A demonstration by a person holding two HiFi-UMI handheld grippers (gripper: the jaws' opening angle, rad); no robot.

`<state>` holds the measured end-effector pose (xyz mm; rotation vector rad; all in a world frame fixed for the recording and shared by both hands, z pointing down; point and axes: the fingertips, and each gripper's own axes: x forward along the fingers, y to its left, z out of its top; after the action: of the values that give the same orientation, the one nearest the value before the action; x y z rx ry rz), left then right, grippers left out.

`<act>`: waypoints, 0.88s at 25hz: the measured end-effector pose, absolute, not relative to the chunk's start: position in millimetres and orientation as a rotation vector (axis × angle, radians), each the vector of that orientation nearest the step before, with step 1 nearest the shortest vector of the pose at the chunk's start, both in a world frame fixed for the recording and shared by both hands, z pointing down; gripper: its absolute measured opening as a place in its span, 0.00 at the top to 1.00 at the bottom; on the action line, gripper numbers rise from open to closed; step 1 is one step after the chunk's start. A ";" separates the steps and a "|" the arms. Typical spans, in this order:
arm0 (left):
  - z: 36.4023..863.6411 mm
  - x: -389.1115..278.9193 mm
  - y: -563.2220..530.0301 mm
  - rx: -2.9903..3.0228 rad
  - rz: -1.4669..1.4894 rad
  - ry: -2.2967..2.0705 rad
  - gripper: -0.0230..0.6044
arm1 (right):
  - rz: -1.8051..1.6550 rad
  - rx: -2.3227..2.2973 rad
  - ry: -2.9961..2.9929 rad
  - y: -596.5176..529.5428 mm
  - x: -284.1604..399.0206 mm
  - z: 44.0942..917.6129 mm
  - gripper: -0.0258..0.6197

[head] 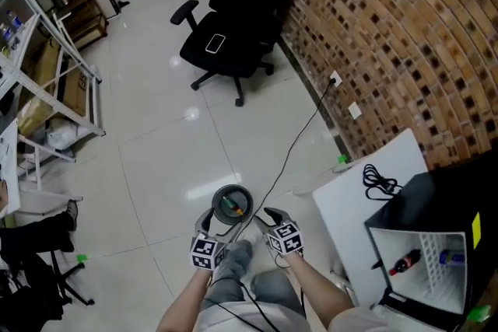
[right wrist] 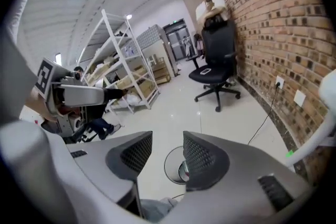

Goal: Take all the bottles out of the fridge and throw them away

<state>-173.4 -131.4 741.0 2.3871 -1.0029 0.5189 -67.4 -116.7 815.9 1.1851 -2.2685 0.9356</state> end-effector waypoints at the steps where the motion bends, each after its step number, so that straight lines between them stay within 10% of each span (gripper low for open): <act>1: 722.0 -162.3 -133.5 2.439 0.501 -0.979 0.31 | 0.926 1.233 -2.293 -113.2 -58.1 790.7 0.63; 18: 494.5 107.5 -25.6 3.006 0.218 0.068 0.32 | 0.144 2.604 -1.913 90.5 170.1 453.9 0.53; 22: 450.9 165.3 35.6 3.044 0.090 0.341 0.32 | -0.086 2.854 -1.620 172.4 207.6 396.0 0.34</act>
<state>165.3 35.6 450.9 3.0438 0.3408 0.0904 207.6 172.4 396.0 2.8541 -1.6200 -0.0864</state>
